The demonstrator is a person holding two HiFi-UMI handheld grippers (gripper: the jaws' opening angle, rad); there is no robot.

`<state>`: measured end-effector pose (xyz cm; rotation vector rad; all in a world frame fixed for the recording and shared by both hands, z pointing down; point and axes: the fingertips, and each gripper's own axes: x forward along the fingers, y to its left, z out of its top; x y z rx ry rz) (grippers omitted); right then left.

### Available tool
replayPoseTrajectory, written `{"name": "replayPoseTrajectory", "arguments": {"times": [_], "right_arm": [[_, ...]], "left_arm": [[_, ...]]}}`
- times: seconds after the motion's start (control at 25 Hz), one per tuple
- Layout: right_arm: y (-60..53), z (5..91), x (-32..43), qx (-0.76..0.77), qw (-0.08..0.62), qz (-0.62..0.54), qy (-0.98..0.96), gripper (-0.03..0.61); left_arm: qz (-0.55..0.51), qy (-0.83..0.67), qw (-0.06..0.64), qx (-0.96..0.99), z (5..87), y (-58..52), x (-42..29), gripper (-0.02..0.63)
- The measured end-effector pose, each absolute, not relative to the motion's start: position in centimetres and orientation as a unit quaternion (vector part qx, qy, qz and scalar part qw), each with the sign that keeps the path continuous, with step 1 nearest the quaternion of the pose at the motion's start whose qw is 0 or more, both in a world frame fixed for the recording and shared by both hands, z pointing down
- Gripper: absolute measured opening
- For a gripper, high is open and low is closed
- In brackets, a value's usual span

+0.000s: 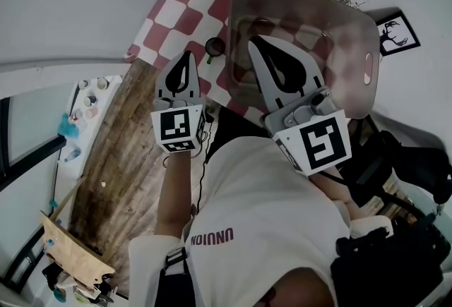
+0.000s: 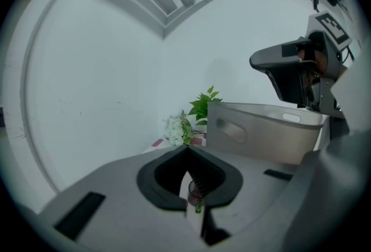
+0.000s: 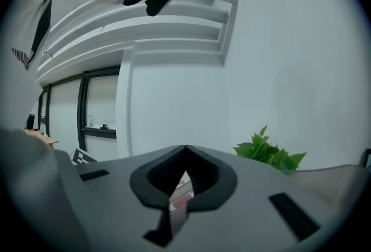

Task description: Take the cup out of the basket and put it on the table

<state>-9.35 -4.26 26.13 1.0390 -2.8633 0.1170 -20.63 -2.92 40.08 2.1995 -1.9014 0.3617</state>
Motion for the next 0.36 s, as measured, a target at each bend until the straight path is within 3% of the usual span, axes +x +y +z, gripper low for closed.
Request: {"name": "replayPoseTrajectory", "arguments": {"times": [0.36], "right_arm": [[-4.4,26.2,-9.42,0.342,0.049,0.038,-0.938,0.017]], "left_arm": [[0.118,-0.641,0.102,0.752,39.92,-3.25,-20.51,0.012]]}}
